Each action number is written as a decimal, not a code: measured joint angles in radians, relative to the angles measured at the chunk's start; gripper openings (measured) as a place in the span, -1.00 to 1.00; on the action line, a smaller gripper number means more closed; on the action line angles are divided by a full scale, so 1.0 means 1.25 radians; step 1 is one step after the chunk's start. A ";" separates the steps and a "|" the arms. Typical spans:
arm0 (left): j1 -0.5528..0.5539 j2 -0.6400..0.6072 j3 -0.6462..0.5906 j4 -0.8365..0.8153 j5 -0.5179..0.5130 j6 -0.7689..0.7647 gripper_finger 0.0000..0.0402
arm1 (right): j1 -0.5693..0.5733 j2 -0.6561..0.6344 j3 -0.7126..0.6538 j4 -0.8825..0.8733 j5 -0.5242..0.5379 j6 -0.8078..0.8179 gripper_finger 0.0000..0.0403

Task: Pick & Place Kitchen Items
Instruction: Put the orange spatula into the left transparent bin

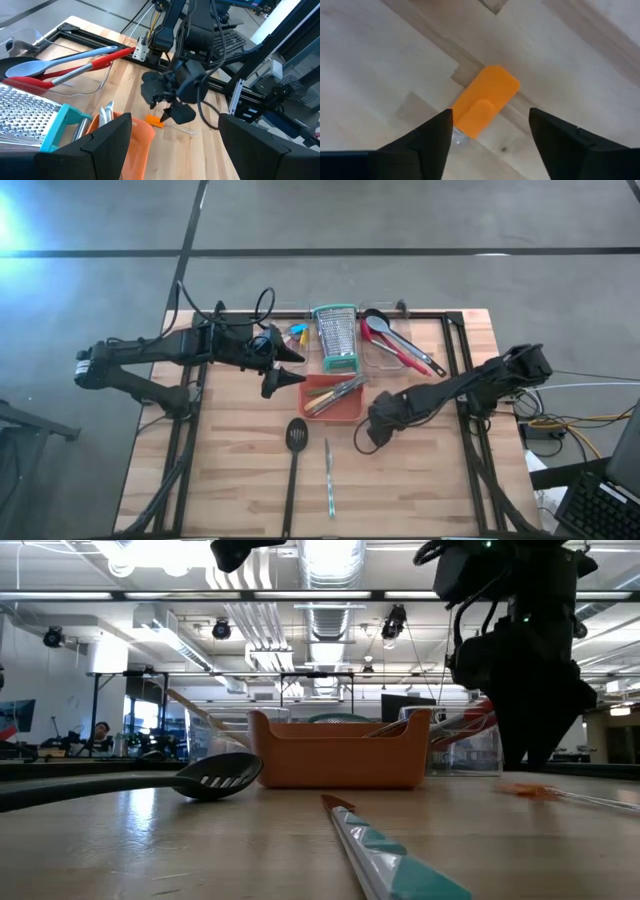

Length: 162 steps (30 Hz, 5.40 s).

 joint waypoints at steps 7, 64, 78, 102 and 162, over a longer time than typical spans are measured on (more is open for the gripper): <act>0.000 0.000 0.000 0.000 0.000 0.002 0.51 | 0.000 0.078 0.003 0.037 0.002 -0.019 0.41; -0.017 0.127 0.000 0.260 0.146 -0.121 0.51 | 0.132 -0.170 0.634 -0.186 0.670 -0.367 -0.96; -0.018 0.286 0.003 0.599 0.279 -0.314 0.51 | 0.132 -0.111 0.711 -0.184 0.678 -0.469 -0.96; -0.064 0.395 0.069 0.693 0.348 -0.313 0.07 | 0.132 -0.105 0.712 -0.188 0.678 -0.479 -0.96; 0.396 0.294 0.075 -0.425 -0.067 -0.059 -0.93 | 0.154 -0.155 0.710 -0.582 0.633 -0.098 -0.59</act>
